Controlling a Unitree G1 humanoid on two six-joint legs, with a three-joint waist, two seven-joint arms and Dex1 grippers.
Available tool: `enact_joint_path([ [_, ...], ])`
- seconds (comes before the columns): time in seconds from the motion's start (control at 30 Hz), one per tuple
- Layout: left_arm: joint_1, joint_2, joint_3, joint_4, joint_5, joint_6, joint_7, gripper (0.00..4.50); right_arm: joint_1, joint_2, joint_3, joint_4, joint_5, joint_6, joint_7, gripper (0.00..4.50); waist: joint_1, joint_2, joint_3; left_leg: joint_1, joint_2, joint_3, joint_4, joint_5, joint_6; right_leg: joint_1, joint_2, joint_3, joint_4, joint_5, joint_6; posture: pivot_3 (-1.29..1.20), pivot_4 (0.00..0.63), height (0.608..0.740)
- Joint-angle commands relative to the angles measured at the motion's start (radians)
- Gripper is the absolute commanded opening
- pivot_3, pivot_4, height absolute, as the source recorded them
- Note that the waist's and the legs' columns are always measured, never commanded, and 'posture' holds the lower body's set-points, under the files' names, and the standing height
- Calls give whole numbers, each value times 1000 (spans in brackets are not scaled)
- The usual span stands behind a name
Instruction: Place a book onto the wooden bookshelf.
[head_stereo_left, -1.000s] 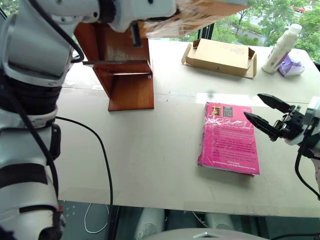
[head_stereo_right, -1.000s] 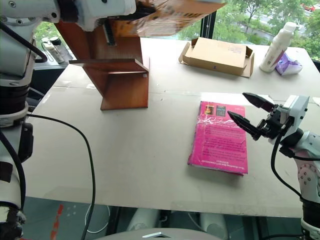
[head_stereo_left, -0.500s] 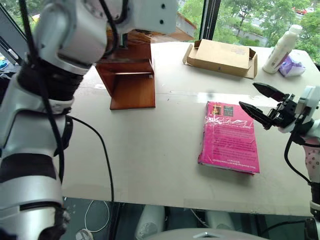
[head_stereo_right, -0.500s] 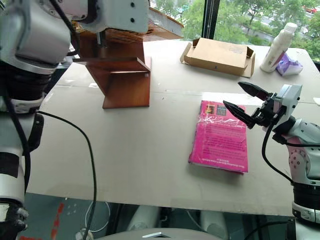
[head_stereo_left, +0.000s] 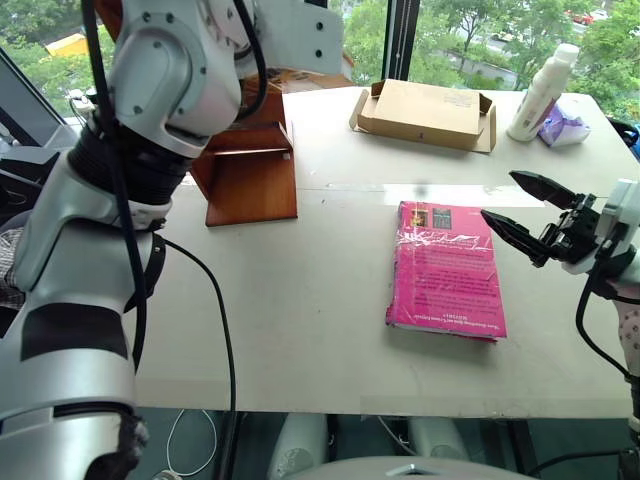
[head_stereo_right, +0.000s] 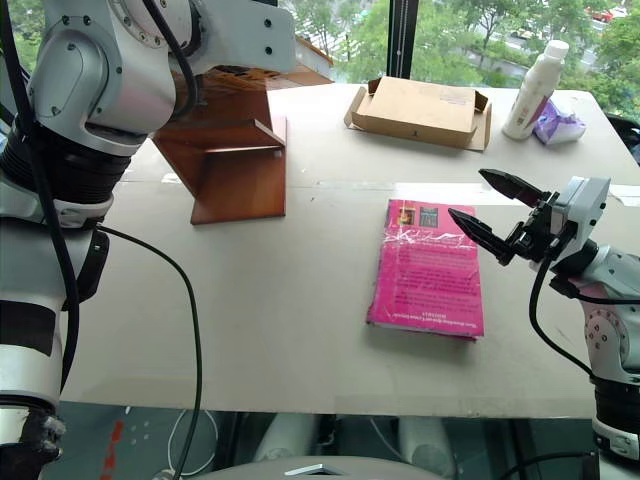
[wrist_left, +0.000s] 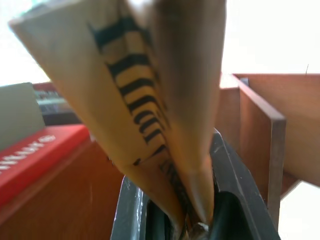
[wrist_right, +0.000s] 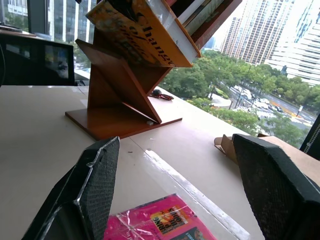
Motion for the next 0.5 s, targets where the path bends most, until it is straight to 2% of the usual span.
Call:
enact_joint_path([
  [0.03, -8, 18, 27, -27, 57, 42, -37, 145, -26, -3, -15, 6, 4, -30, 12, 3550, 2, 0, 0, -2, 0, 0, 0, 0, 0, -2, 0, 0, 0, 0, 0, 0, 150, 740],
  [0.4, 135, -38, 69, -46, 115, 153, -20, 145, -16, -42, -55, 45, 14, -42, 55, 3550, -1, 3, -1, -2, 0, 0, 0, 0, 0, -3, 1, 1, 1, 0, 0, 0, 150, 740],
  [0.47, 139, -38, 83, -76, 116, 171, -41, 1127, -1, -49, -68, 39, 24, -40, 60, 3550, -1, 3, -1, -1, 1, 0, 0, 0, 0, -2, 1, 1, 1, 0, 0, 0, 150, 740],
  [0.5, 135, -37, 92, -88, 111, 180, -53, 1423, 5, -52, -75, 35, 28, -37, 61, 3550, -1, 3, -1, -1, 1, 0, 0, 0, 0, -2, 1, 1, 1, 0, 0, 0, 150, 740],
])
